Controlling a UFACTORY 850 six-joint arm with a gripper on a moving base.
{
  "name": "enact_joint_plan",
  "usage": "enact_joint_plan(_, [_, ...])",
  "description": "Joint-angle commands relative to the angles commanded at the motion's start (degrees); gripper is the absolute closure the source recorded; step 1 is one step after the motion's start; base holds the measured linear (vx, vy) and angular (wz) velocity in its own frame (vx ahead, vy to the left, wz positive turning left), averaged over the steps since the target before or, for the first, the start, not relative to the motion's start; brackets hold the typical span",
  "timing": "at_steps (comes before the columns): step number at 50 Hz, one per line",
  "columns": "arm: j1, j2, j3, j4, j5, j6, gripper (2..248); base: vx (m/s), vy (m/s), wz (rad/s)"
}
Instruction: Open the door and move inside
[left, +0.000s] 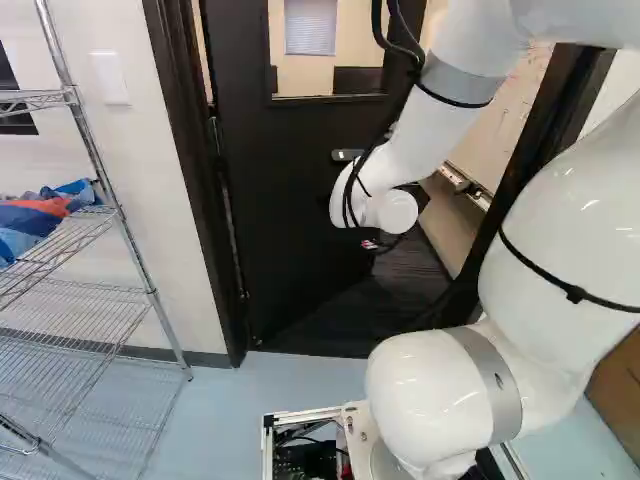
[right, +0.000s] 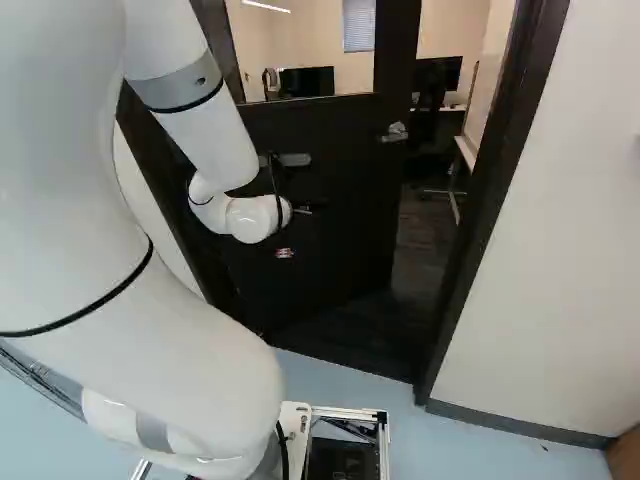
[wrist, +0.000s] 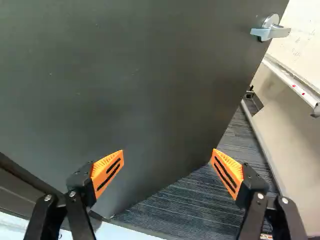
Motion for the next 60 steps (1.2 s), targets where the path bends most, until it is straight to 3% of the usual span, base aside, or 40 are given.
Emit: enact_joint_plan(60, [0.0, 0.0, 0.0, 0.0, 0.0, 0.0, 3, 0.073, 0.021, -0.001])
